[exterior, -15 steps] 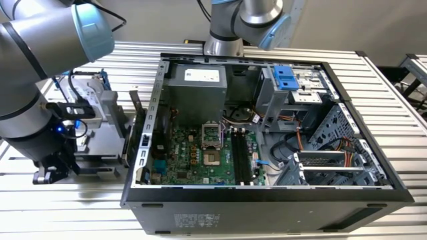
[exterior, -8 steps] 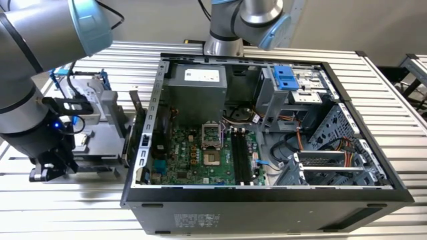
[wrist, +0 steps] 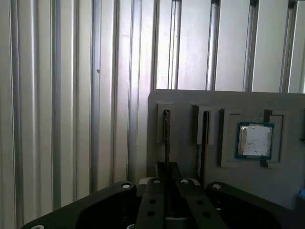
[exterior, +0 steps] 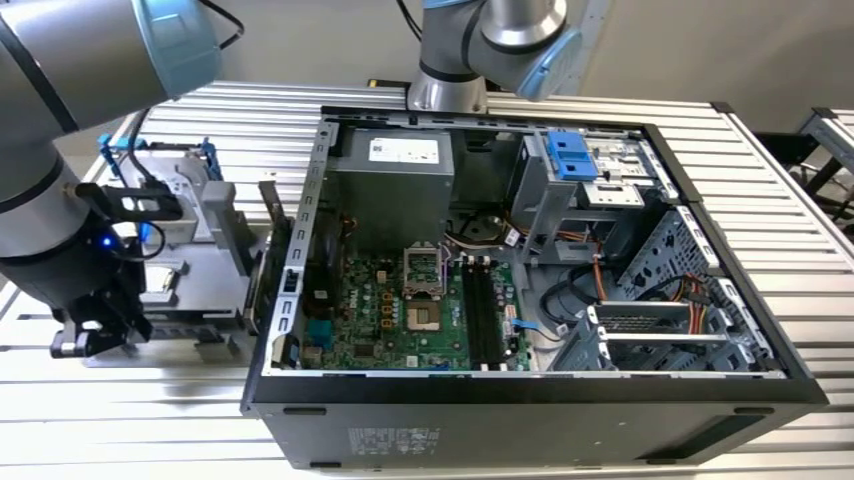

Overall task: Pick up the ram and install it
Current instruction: 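Pick up the ram and move it above insertion slot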

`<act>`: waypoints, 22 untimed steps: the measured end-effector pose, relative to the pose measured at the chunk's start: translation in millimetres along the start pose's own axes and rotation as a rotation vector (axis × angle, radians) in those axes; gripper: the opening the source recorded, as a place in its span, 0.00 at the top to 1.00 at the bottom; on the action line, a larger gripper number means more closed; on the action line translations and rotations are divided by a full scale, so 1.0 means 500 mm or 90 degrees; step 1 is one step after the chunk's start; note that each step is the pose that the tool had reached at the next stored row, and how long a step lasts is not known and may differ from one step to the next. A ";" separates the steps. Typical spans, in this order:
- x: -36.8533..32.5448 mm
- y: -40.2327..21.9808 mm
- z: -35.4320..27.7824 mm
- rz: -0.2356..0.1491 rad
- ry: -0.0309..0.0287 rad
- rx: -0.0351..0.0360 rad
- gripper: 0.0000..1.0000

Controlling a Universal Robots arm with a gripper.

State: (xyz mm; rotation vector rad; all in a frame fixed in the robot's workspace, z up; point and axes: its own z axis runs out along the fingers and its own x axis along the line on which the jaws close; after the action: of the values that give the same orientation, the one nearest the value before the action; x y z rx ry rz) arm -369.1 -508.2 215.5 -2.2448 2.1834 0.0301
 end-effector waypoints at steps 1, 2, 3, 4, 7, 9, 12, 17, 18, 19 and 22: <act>0.000 0.000 -0.003 0.000 0.0000 0.0000 1.00; 0.000 0.000 -0.005 0.000 0.0000 0.0000 1.00; 0.000 0.000 -0.008 0.001 0.0000 0.0000 1.00; 0.000 0.000 -0.010 0.001 0.0000 0.0000 1.00; 0.000 0.000 -0.018 0.001 0.0000 0.0000 1.00; 0.000 0.000 -0.023 0.002 0.0000 0.0000 1.00; -0.001 0.000 -0.030 0.002 0.0000 0.0000 1.00; -0.001 0.000 -0.044 0.003 0.0000 0.0000 1.00; -0.001 0.000 -0.046 0.003 0.0000 0.0000 1.00; -0.001 0.000 -0.049 0.003 -0.0001 0.0001 1.00; -0.001 0.000 -0.056 0.003 0.0000 0.0000 1.00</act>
State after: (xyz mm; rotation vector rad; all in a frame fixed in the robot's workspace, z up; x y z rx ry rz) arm -369.1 -508.2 243.6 -2.2393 2.1890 0.0300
